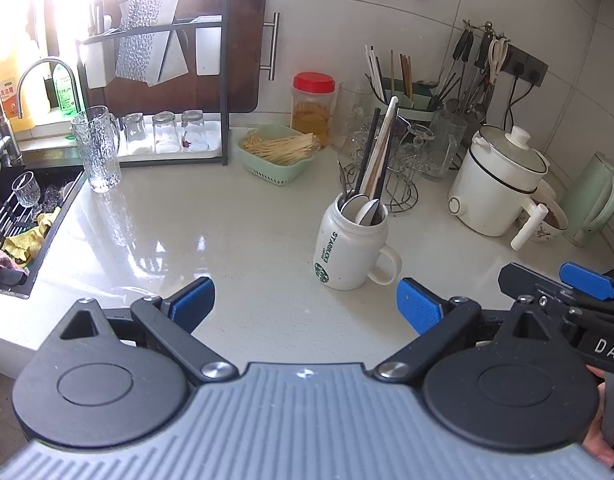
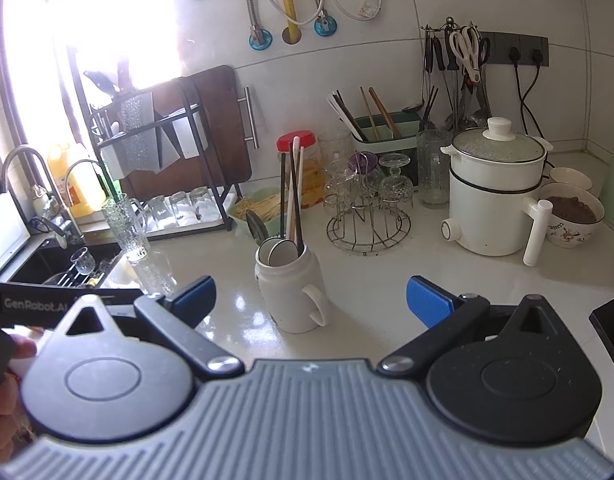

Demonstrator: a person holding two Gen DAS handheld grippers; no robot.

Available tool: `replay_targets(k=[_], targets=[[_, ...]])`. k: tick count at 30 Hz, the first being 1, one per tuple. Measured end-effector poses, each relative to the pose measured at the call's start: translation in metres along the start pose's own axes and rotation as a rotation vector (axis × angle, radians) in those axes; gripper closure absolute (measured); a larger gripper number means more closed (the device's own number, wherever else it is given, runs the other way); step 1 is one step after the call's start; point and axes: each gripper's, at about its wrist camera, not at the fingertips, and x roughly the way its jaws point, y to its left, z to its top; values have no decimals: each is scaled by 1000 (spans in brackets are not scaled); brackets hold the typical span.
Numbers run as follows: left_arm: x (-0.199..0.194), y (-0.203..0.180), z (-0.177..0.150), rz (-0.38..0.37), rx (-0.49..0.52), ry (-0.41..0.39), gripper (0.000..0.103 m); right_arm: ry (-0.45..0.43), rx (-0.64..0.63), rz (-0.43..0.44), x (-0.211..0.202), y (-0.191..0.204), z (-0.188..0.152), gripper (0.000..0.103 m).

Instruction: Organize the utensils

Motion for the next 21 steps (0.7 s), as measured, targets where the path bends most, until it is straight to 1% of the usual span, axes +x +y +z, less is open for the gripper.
replay_targets(k=[14, 21], targets=[[-3, -3, -4, -8, 27, 1, 3, -7, -7, -27, -4, 4, -2, 0], [-6, -2, -7, 4, 23, -12, 3, 0, -10, -26, -8, 4, -5, 0]])
